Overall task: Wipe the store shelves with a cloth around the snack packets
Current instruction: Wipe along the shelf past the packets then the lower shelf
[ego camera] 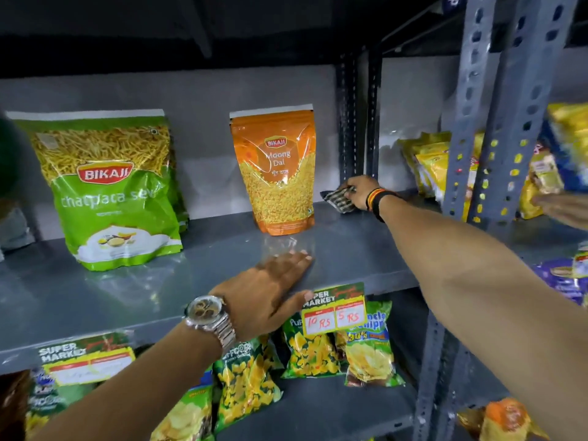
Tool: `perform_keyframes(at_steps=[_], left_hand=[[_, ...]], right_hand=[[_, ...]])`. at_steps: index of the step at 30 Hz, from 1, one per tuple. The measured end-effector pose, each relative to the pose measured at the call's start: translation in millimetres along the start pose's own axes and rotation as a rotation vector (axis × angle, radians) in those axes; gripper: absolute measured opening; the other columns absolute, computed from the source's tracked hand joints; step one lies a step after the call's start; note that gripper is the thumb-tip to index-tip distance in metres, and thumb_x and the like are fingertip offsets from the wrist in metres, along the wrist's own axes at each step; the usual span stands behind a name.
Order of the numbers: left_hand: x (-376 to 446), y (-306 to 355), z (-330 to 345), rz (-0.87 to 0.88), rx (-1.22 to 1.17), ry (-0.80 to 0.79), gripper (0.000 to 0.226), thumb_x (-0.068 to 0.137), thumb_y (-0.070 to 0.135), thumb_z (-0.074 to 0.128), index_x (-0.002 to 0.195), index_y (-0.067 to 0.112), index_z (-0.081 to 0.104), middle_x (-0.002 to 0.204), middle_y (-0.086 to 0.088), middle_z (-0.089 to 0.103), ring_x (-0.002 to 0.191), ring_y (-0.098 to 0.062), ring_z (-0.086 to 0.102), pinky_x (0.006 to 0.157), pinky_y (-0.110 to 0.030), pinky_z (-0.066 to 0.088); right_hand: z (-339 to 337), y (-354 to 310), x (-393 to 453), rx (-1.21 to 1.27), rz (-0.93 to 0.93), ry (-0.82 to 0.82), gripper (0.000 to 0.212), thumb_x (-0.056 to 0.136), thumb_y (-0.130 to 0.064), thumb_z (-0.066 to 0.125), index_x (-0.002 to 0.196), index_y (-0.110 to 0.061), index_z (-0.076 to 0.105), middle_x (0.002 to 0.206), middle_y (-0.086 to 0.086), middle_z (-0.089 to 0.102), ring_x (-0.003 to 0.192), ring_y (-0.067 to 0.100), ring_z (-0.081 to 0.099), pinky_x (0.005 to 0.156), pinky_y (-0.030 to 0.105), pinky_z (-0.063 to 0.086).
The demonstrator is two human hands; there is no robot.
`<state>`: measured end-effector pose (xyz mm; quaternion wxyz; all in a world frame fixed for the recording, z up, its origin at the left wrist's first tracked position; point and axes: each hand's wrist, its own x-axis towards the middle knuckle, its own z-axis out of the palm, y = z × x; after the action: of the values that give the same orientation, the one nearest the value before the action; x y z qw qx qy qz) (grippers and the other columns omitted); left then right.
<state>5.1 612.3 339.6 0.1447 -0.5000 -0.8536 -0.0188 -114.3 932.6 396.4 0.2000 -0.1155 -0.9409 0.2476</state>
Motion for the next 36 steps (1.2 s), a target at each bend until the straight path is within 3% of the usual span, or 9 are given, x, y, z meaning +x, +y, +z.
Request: perform_keyframes(at_steps=[3,6,9,11,15,18,26,31,36], left_hand=[[1.2,-1.7,2.1,0.028,0.027,0.015,0.069,0.103,0.056,0.021,0.16,0.017,0.012,0.167,-0.002,0.016,0.153,-0.013,0.014,0.115,-0.017,-0.009],[2.9,-3.7,4.2,0.014,0.025,0.011,0.069,0.103,0.056,0.02,0.16,0.019,0.007,0.167,0.001,0.01,0.153,-0.01,0.008,0.11,-0.012,-0.017],[6.6,-6.9,4.8,0.012,0.022,-0.006,0.07,0.102,0.058,0.018,0.16,0.02,0.005,0.168,0.002,0.008,0.153,-0.009,0.006,0.109,-0.011,-0.017],[8.1,-9.4,6.4,0.013,0.029,-0.019,0.071,0.102,0.059,0.016,0.16,0.021,0.003,0.168,0.003,0.007,0.153,-0.008,0.005,0.109,-0.011,-0.015],[8.2,-6.2,6.2,0.001,0.019,-0.043,0.07,0.102,0.058,0.017,0.16,0.021,0.003,0.168,0.002,0.007,0.153,-0.008,0.005,0.108,-0.009,-0.016],[8.4,-4.6,2.7,0.011,0.015,-0.036,0.07,0.102,0.056,0.019,0.16,0.017,0.008,0.167,-0.002,0.013,0.153,-0.013,0.011,0.114,-0.015,-0.008],[8.5,-9.9,5.8,0.027,0.019,-0.048,0.07,0.104,0.055,0.019,0.159,0.013,0.015,0.166,-0.008,0.021,0.151,-0.021,0.022,0.12,-0.031,0.015],[6.4,-11.7,3.5,0.012,-0.01,-0.085,0.079,0.098,0.065,0.011,0.159,0.015,0.013,0.166,-0.005,0.019,0.151,-0.022,0.021,0.122,-0.036,0.018],[-13.7,-22.7,-1.6,-0.025,-0.013,-0.059,0.094,0.087,0.076,0.001,0.159,0.018,0.016,0.165,-0.005,0.023,0.148,-0.022,0.029,0.118,-0.043,0.033]], right_hand=[[13.6,9.5,27.8,-0.018,-0.016,-0.063,0.038,0.09,-0.003,0.044,0.095,-0.03,0.071,0.117,0.008,0.069,0.106,0.028,0.061,0.096,0.035,0.051],[20.4,14.3,47.4,-0.096,-0.031,-0.164,0.037,0.092,-0.005,0.046,0.1,-0.032,0.07,0.121,0.007,0.066,0.104,0.027,0.06,0.095,0.034,0.052],[22.1,9.0,56.7,-0.18,-0.026,-0.301,0.026,0.096,-0.028,0.048,0.115,-0.033,0.064,0.137,0.005,0.057,0.119,0.027,0.055,0.105,0.04,0.044],[22.4,2.6,51.5,-0.221,-0.042,-0.349,0.037,0.091,-0.05,0.051,0.122,-0.033,0.062,0.139,0.0,0.055,0.124,0.025,0.052,0.108,0.04,0.04],[22.5,-2.0,29.4,-0.174,-0.071,-0.343,0.034,0.087,-0.042,0.062,0.12,-0.033,0.064,0.132,0.0,0.059,0.108,0.02,0.054,0.095,0.028,0.043],[11.2,-7.6,7.2,-0.178,-0.111,-0.377,0.04,0.088,-0.037,0.063,0.127,-0.026,0.06,0.13,0.004,0.059,0.103,0.018,0.053,0.089,0.026,0.041],[-37.4,-28.7,-90.8,-0.157,-0.169,-0.511,0.03,0.089,-0.034,0.064,0.119,-0.032,0.064,0.129,-0.006,0.057,0.117,0.014,0.052,0.1,0.03,0.038],[-59.7,-30.5,-117.6,-0.234,-0.045,-0.273,0.025,0.092,-0.017,0.06,0.116,-0.019,0.067,0.13,0.006,0.061,0.117,0.022,0.057,0.096,0.028,0.042],[-50.4,-36.9,-151.9,-0.498,0.089,-0.243,0.037,0.095,-0.016,0.045,0.131,-0.017,0.056,0.139,0.008,0.054,0.124,0.027,0.052,0.101,0.031,0.04]])
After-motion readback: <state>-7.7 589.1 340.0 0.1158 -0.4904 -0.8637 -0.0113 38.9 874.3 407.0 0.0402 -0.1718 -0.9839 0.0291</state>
